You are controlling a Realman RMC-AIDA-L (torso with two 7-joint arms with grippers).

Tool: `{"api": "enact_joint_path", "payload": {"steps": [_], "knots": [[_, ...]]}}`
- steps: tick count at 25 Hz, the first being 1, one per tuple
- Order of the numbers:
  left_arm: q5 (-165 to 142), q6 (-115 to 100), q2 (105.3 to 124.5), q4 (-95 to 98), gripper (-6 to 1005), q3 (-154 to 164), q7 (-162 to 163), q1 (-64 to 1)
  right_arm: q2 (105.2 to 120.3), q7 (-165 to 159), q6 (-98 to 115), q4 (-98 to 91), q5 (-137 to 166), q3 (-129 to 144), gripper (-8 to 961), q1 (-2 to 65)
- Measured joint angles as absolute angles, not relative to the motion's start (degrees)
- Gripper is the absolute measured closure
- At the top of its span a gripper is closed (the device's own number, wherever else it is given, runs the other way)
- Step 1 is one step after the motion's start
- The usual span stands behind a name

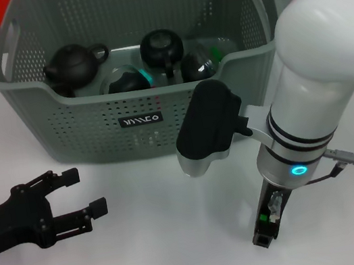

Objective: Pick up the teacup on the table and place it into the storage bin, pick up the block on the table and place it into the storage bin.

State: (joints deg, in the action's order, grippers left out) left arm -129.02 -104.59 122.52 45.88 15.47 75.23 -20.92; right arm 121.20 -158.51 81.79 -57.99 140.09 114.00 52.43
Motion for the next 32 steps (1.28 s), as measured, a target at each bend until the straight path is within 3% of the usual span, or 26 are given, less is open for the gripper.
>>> {"api": "enact_joint_path", "payload": {"steps": [4,9,16,22,27,32], "knots": [[-129.0,-104.6,122.52,45.9,75,15.5,75.2,-20.9,121.2,-158.3,82.1,-58.0,140.1,114.2,288,52.4],[-129.0,-104.2,122.52,45.9,75,15.5,75.2,-21.0,120.93,-158.7,82.8,-60.3,140.3,114.1,500,51.8],[-129.0,-103.7,122.52,45.8,75,15.5,75.3,-21.0,120.24,-153.9,88.2,-80.3,140.7,101.3,515,41.8],[-128.9,-103.3,122.52,45.8,76,15.5,75.3,-21.2,120.01,-140.4,92.8,-87.8,122.7,79.1,515,33.5],[-128.6,-103.0,122.52,45.8,76,15.5,75.3,-21.6,120.01,-128.8,95.6,-83.5,101.3,60.9,515,31.1],[-128.5,-103.0,122.37,45.8,76,15.5,75.5,-22.1,120.09,-119.2,89.6,-73.9,90.6,52.0,516,33.5]]}}
